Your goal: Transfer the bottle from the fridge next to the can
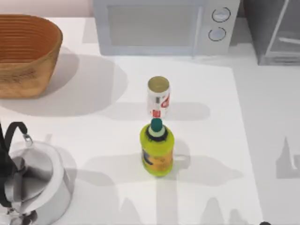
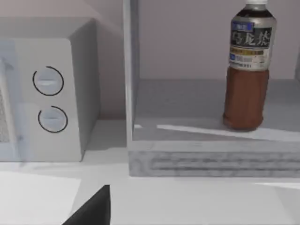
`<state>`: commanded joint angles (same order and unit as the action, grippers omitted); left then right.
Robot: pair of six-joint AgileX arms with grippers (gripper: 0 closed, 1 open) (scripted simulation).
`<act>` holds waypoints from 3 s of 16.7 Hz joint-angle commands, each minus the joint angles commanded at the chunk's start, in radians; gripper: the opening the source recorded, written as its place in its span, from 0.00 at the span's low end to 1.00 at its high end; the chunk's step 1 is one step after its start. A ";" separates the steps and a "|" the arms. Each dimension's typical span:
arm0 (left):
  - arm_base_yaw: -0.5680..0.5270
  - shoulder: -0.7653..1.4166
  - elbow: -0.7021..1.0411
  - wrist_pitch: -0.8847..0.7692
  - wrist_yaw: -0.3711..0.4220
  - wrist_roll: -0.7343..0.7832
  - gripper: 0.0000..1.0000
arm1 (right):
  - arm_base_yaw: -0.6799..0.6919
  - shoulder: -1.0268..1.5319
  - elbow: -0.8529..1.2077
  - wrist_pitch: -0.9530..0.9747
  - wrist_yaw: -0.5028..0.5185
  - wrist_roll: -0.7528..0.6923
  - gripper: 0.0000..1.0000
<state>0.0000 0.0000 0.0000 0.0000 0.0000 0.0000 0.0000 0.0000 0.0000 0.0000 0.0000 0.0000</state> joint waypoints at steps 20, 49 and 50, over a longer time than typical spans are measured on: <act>0.000 0.000 0.000 0.000 0.000 0.000 1.00 | -0.180 1.483 0.706 0.772 -0.155 0.009 1.00; 0.000 0.000 0.000 0.000 0.000 0.000 1.00 | -0.224 2.263 1.300 0.962 -0.188 0.009 1.00; 0.000 0.000 0.000 0.000 0.000 0.000 1.00 | -0.224 2.263 1.300 0.962 -0.188 0.009 1.00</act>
<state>0.0000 0.0000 0.0000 0.0000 0.0000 0.0000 -0.2236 2.2628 1.2997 0.9622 -0.1875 0.0092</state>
